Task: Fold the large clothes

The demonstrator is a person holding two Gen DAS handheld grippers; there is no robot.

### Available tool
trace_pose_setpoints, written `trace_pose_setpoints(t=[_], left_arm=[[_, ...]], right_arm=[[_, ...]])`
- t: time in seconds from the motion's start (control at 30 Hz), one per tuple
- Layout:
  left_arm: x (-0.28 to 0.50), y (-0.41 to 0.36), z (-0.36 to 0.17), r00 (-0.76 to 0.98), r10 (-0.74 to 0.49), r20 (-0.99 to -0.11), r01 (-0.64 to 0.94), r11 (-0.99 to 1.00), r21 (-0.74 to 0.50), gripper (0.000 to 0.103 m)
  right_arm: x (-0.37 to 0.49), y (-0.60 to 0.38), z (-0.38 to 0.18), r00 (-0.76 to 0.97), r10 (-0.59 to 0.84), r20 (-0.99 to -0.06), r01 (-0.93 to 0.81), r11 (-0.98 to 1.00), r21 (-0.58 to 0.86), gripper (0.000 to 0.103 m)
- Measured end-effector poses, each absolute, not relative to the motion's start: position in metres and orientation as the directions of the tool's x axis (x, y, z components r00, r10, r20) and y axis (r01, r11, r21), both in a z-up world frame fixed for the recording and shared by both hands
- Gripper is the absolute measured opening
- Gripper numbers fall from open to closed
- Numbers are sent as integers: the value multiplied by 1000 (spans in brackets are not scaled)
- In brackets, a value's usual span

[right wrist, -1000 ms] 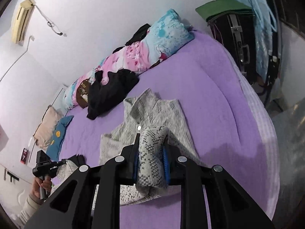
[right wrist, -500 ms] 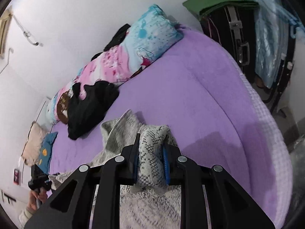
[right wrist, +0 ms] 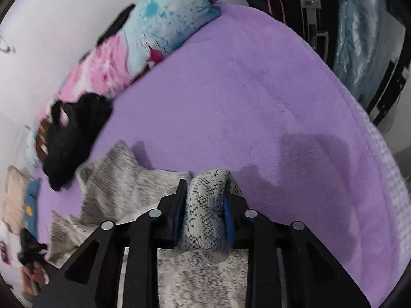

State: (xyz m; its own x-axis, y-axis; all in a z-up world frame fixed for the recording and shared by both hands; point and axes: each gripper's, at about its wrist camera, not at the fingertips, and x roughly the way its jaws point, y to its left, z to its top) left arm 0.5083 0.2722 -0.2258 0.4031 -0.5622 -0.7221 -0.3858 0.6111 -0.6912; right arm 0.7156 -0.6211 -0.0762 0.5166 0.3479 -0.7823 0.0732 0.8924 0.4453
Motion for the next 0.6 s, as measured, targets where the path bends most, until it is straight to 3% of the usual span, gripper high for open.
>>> trace_pose_setpoints(t=[0.03, 0.07, 0.1, 0.13, 0.17, 0.37, 0.47, 0.6], left_arm=[[505, 271, -222, 403, -548, -733, -380, 628, -679, 19], [502, 271, -219, 405, -539, -738, -383, 633, -673, 27], [497, 273, -215, 415, -531, -739, -387, 632, -672, 33], [491, 278, -207, 441, -522, -731, -389, 622, -679, 47], [487, 282, -200, 461, -513, -724, -383, 621, -684, 51], [437, 274, -159, 512, -457, -727, -317, 687, -654, 55], [403, 261, -157, 543, -446, -712, -298, 690, -659, 63], [360, 238, -170, 567, -400, -720, -298, 715, -633, 65]], right_arm=[[714, -618, -73, 513, 336, -790, 58, 905, 423, 47], [707, -614, -64, 538, 298, -789, 34, 927, 373, 69], [703, -612, -58, 561, 283, -778, 21, 935, 355, 74], [697, -612, -51, 582, 284, -762, 4, 936, 352, 74], [689, -614, -42, 595, 299, -746, -3, 929, 371, 74], [641, -611, -11, 621, 329, -712, -68, 927, 369, 74], [617, -597, -4, 618, 335, -711, -116, 934, 339, 74], [593, -565, 1, 596, 347, -724, -204, 938, 281, 74]])
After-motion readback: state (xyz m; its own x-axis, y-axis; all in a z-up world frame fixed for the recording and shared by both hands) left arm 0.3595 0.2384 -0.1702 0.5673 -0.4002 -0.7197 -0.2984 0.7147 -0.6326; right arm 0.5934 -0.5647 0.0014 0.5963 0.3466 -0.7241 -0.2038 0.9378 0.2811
